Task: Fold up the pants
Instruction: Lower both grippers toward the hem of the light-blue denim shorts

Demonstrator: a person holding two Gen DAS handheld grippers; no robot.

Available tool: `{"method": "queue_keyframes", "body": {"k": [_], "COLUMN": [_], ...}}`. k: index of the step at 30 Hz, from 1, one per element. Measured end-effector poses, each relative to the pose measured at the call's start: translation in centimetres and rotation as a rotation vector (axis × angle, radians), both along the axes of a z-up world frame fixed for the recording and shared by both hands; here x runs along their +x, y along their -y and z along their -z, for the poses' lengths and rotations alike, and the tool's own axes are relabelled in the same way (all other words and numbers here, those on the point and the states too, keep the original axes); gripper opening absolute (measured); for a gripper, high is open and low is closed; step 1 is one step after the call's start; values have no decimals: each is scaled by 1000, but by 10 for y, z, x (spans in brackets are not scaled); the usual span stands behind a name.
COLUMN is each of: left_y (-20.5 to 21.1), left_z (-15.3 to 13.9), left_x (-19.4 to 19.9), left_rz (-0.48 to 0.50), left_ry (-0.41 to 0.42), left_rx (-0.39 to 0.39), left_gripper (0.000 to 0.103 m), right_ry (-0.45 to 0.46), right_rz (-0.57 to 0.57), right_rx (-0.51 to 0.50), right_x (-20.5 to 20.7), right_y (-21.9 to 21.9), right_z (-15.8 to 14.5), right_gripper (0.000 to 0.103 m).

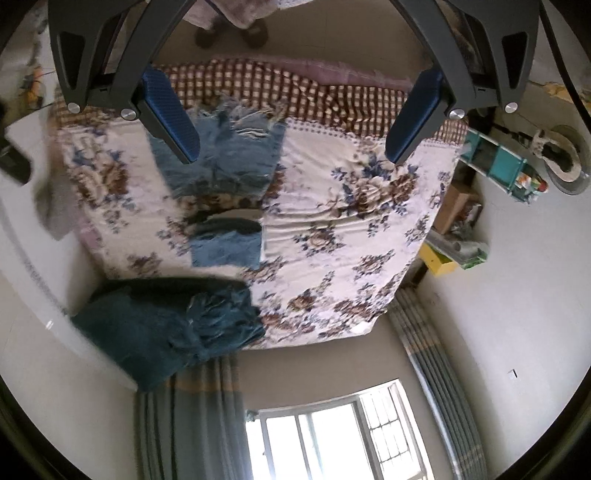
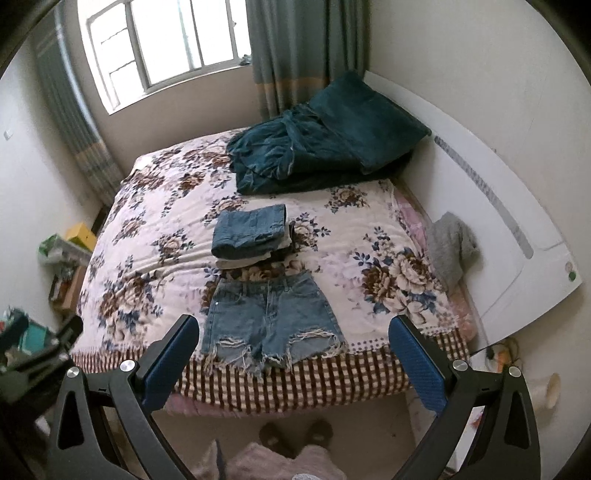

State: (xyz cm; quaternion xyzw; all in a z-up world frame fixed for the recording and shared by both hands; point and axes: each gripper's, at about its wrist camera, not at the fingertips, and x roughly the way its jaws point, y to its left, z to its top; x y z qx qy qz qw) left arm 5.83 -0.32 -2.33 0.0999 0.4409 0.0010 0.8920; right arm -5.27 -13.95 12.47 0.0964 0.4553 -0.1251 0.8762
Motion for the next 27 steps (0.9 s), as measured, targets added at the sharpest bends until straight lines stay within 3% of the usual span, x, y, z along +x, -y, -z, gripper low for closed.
{"method": "queue_keyframes", "body": {"k": [6, 15, 18, 23, 25, 27], "left_y": [4, 38, 57, 98, 116, 137], "left_z": [82, 197, 237, 306, 339, 377], "left_x": [41, 87, 105, 132, 138, 138], "left_rz": [-7, -87, -156, -298, -333, -356], "left_ry": [-99, -235, -271, -258, -277, -330], "left_rx": [7, 43, 95, 298, 385, 417], "left_gripper": [103, 103, 103, 103, 103, 103], "right_ry": [-109, -354, -404, -537, -596, -646], "right_rz": [31, -41, -110, -191, -235, -281], "right_rx": [16, 71, 143, 246, 288, 315], "right_x": [51, 135, 173, 237, 262, 283], "right_y": [16, 72, 101, 153, 178, 196], "right_z": [79, 236, 296, 401, 449, 489], "right_gripper": [103, 103, 103, 101, 82, 63]}}
